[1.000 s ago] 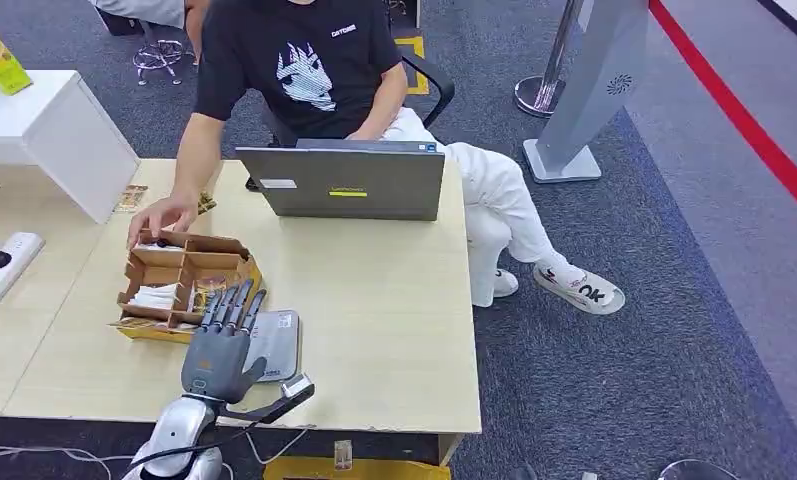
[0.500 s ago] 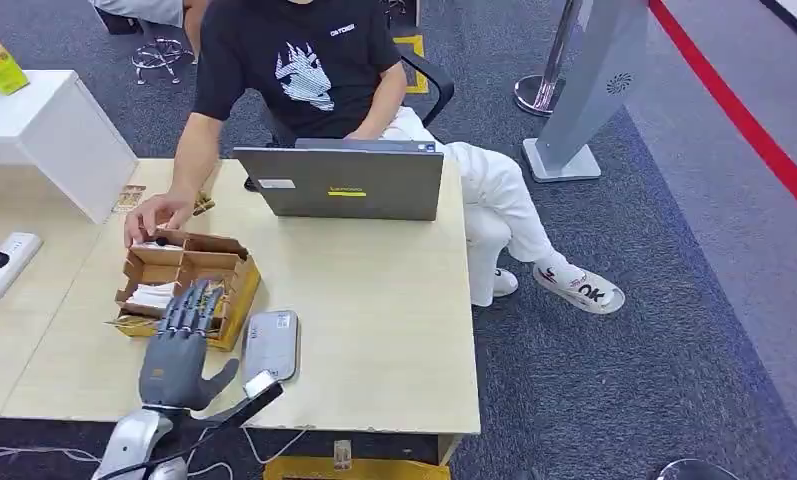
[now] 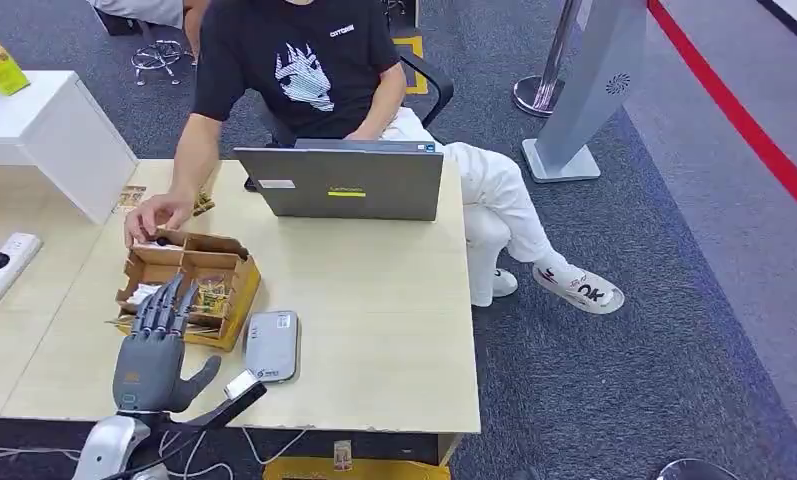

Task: Pass the card to the sensor for recognition and then transmit it.

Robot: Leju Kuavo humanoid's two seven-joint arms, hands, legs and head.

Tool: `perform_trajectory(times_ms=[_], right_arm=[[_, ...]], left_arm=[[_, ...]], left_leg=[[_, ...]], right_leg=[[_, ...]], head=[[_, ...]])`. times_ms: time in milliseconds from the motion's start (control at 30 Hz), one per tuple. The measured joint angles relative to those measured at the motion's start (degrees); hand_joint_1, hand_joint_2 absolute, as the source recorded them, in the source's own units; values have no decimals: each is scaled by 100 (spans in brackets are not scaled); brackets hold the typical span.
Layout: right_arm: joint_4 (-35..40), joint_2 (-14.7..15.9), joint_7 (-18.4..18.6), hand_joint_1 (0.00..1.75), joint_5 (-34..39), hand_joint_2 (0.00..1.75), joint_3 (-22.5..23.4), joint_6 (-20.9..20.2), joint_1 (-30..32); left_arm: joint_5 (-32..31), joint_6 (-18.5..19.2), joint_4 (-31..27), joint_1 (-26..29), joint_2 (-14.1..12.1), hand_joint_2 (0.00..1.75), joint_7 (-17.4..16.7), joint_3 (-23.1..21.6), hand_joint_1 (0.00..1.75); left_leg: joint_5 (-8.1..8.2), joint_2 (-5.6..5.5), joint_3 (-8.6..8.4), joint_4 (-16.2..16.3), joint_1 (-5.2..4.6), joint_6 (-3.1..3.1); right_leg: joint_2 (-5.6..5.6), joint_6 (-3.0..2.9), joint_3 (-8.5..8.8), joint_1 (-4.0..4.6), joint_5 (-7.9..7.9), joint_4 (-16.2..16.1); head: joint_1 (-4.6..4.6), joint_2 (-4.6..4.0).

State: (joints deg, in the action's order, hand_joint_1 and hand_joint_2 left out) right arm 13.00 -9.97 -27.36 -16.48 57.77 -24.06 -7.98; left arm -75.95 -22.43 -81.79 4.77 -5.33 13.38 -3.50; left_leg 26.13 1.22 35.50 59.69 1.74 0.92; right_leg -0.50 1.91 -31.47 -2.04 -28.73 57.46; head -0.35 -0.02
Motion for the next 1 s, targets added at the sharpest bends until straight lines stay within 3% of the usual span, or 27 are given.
perform_trajectory(times_ms=[700, 867, 1000], right_arm=[[0, 0, -4, 0, -20, 175, 0, -7, 0], [0, 0, -4, 0, -33, 175, 0, -7, -2], [0, 0, -4, 0, -33, 175, 0, -7, -4]], left_arm=[[-11, -17, -26, 76, -37, 175, 0, 24, 0], [-560, 116, -20, 73, -142, 175, -171, 59, 0], [-649, 151, 13, 51, -240, 175, -210, 120, 0]], left_leg=[[0, 0, 0, 0, 0, 0], [0, 1, 0, -1, 0, 0], [0, 1, 0, -1, 1, 0]], right_leg=[[0, 0, 0, 0, 0, 0], [1, 0, -1, 0, 0, 0], [1, 0, -2, 0, 0, 0]], head=[[0, 0], [0, 0], [0, 0]])
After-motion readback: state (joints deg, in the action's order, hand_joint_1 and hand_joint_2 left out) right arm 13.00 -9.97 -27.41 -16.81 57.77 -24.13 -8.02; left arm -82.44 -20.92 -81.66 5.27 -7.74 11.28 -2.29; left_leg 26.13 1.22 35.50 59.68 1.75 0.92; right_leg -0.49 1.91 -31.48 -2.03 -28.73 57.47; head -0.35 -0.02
